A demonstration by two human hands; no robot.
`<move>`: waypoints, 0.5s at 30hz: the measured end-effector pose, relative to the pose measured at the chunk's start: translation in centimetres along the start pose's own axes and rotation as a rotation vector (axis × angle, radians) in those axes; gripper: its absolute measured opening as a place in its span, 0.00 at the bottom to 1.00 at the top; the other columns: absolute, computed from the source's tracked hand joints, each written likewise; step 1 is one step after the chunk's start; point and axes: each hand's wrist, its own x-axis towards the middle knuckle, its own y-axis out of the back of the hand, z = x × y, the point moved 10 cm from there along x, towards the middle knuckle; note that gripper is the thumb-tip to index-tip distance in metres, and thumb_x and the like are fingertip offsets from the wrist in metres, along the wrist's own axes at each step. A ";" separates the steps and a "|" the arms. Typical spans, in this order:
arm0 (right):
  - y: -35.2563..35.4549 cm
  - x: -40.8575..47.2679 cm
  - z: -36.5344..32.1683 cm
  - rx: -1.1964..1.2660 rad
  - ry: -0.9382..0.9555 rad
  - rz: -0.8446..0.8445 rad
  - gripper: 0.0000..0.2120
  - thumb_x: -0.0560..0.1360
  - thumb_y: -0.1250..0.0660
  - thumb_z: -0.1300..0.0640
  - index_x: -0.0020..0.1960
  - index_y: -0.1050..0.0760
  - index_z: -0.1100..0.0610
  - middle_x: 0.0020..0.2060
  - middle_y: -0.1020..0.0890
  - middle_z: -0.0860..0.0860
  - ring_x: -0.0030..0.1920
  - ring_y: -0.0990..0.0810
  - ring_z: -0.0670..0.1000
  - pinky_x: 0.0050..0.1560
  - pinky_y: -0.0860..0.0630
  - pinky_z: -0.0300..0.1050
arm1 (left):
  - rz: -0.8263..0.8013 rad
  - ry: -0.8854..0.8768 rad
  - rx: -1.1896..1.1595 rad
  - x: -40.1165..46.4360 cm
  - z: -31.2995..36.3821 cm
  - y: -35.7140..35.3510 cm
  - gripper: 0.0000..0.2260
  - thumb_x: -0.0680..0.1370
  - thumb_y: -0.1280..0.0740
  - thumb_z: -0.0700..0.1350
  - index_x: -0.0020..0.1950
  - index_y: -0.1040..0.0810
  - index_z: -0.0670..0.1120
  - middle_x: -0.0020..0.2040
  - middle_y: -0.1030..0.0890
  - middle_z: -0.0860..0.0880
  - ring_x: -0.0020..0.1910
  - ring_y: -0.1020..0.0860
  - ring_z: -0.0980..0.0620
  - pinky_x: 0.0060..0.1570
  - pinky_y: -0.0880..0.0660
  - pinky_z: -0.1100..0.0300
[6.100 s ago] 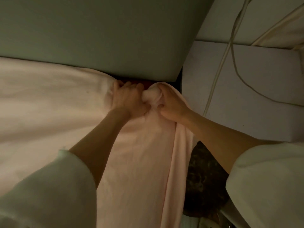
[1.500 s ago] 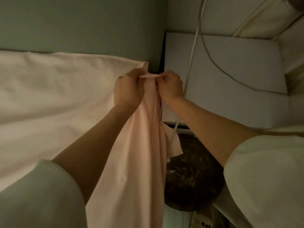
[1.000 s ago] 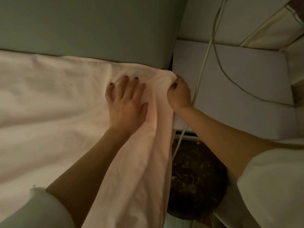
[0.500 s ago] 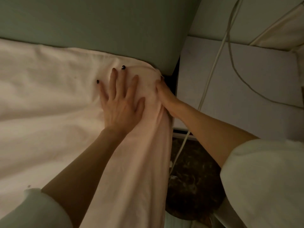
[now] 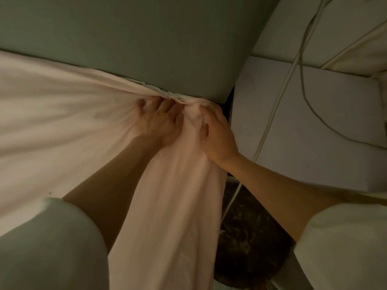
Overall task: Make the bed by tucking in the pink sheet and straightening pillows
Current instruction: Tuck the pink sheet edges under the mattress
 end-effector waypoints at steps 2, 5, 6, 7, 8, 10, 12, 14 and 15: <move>-0.3 -0.1 -0.5 -0.134 0.069 -0.040 0.24 0.77 0.49 0.59 0.73 0.38 0.61 0.71 0.35 0.60 0.72 0.37 0.59 0.72 0.37 0.52 | 0.030 -0.027 -0.007 0.0 -0.3 0.5 0.21 0.80 0.52 0.53 0.72 0.36 0.53 0.72 0.33 0.51 0.70 0.38 0.48 0.65 0.45 0.45; -1.1 -0.9 -0.9 -0.228 0.131 -0.098 0.27 0.76 0.53 0.55 0.75 0.43 0.59 0.73 0.39 0.61 0.73 0.38 0.60 0.70 0.35 0.56 | 0.157 -0.072 -0.031 -1.7 -0.5 1.2 0.28 0.76 0.58 0.57 0.73 0.36 0.50 0.71 0.31 0.48 0.71 0.37 0.46 0.64 0.42 0.44; -1.5 -1.0 -1.1 -0.253 0.140 -0.121 0.27 0.77 0.52 0.56 0.76 0.45 0.58 0.74 0.41 0.60 0.74 0.41 0.59 0.71 0.36 0.56 | 0.178 -0.086 -0.026 -2.1 -0.5 1.3 0.29 0.76 0.58 0.57 0.74 0.38 0.50 0.73 0.33 0.48 0.73 0.39 0.46 0.66 0.43 0.43; -1.8 -0.8 -1.1 -0.262 0.126 -0.149 0.27 0.78 0.51 0.58 0.77 0.49 0.58 0.76 0.45 0.59 0.75 0.44 0.57 0.73 0.39 0.56 | 0.180 -0.098 -0.024 -2.2 -0.6 1.2 0.29 0.77 0.58 0.56 0.75 0.40 0.49 0.75 0.37 0.47 0.75 0.43 0.46 0.68 0.44 0.43; -2.1 -0.6 -0.9 -0.259 0.089 -0.179 0.28 0.79 0.50 0.59 0.77 0.53 0.57 0.76 0.49 0.57 0.76 0.48 0.55 0.74 0.42 0.55 | 0.169 -0.111 -0.025 -2.2 -0.6 1.2 0.28 0.77 0.58 0.56 0.76 0.43 0.49 0.76 0.40 0.47 0.76 0.46 0.46 0.69 0.46 0.43; -2.4 -0.1 -0.5 -0.248 0.008 -0.201 0.29 0.80 0.49 0.60 0.77 0.57 0.57 0.77 0.53 0.55 0.77 0.51 0.54 0.75 0.45 0.52 | 0.139 -0.112 -0.011 -1.7 -0.8 1.3 0.27 0.79 0.56 0.56 0.77 0.45 0.49 0.77 0.44 0.48 0.77 0.50 0.47 0.71 0.49 0.44; -2.7 0.4 -0.2 -0.245 -0.051 -0.221 0.29 0.80 0.49 0.58 0.77 0.57 0.58 0.77 0.51 0.55 0.77 0.51 0.53 0.76 0.49 0.51 | 0.105 -0.098 0.037 -1.4 -0.9 1.0 0.25 0.81 0.53 0.55 0.77 0.47 0.50 0.77 0.45 0.49 0.77 0.50 0.48 0.71 0.50 0.44; -3.5 1.1 0.3 -0.186 -0.104 -0.297 0.28 0.81 0.50 0.55 0.77 0.57 0.57 0.77 0.50 0.54 0.77 0.52 0.53 0.76 0.53 0.50 | 0.073 -0.066 0.065 -1.1 -1.0 0.6 0.25 0.80 0.52 0.56 0.77 0.47 0.51 0.77 0.44 0.50 0.76 0.50 0.49 0.71 0.50 0.44; -3.9 1.4 0.5 -0.132 -0.130 -0.342 0.28 0.81 0.51 0.54 0.77 0.57 0.56 0.77 0.50 0.53 0.77 0.52 0.52 0.77 0.54 0.49 | 0.054 -0.049 0.074 -0.8 -1.0 0.3 0.25 0.80 0.52 0.56 0.76 0.46 0.51 0.77 0.43 0.49 0.76 0.49 0.49 0.70 0.49 0.44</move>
